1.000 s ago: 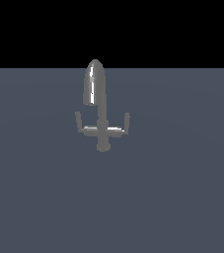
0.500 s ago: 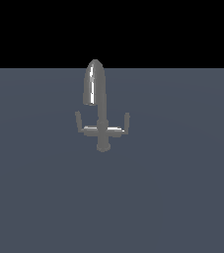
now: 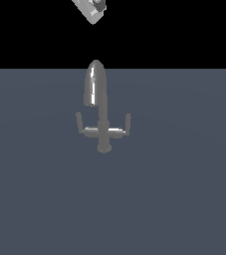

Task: Turn on the faucet by rotating a designated handle.

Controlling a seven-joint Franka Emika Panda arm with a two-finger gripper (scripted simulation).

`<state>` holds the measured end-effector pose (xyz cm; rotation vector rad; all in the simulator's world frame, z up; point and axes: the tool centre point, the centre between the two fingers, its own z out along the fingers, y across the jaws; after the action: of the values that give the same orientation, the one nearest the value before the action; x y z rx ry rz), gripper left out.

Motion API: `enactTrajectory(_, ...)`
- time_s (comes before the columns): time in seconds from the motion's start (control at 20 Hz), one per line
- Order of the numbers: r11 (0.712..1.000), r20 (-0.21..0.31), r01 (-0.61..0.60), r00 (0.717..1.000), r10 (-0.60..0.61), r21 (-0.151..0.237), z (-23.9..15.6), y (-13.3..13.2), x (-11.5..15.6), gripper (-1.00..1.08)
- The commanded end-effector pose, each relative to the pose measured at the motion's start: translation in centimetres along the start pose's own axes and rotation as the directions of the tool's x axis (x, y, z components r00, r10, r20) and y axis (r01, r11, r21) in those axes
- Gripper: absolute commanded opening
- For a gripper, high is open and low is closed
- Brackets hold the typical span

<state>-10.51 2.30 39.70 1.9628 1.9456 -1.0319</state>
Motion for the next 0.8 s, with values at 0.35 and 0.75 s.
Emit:
enactTrajectory(0.35,0.959,0.126,0.279,0.950,-0.284,0.056,0.4,3.6,1.6,-1.00)
enactTrajectory(0.75,0.863,0.201,0.484,0.840,-0.505,0.143,0.8,6.6,3.3,-1.00)
